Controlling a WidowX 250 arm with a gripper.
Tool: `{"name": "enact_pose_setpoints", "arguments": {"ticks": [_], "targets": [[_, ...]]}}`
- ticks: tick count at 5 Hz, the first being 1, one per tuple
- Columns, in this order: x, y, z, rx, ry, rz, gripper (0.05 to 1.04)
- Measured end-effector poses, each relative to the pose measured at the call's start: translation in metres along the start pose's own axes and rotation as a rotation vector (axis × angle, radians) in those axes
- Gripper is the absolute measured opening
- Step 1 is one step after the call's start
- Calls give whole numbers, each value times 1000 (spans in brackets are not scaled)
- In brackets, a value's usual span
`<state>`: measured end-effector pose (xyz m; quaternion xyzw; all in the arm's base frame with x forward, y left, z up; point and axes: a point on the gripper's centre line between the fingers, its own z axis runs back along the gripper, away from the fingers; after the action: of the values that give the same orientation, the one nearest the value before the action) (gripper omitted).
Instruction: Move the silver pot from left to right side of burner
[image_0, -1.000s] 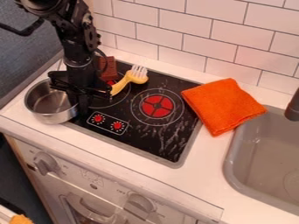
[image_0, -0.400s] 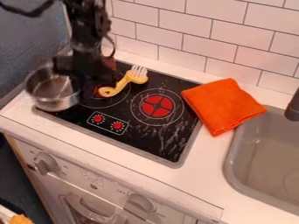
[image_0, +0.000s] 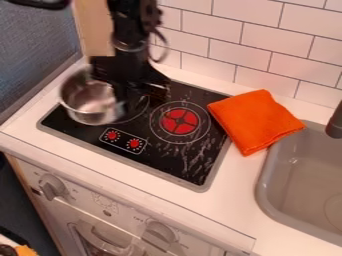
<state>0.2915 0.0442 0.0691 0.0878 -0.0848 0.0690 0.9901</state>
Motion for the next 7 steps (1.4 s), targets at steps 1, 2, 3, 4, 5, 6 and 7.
{"name": "enact_pose_setpoints", "arguments": {"ticks": [1,2,3,4,5,6,7], "targets": [[-8,-42,4,-54,-16,-116,77],[-16,-75,6,-85,-42,-214,77],[-24,-103,5,-97,-57,-302,77],[-32,-121,-6,-136,-32,-363,77],[-42,-135,-23,-129,22,-445,77],[-38,-147,-33,-132,35,-498,121],[-38,-148,-37,-124,65,-503,297]]}}
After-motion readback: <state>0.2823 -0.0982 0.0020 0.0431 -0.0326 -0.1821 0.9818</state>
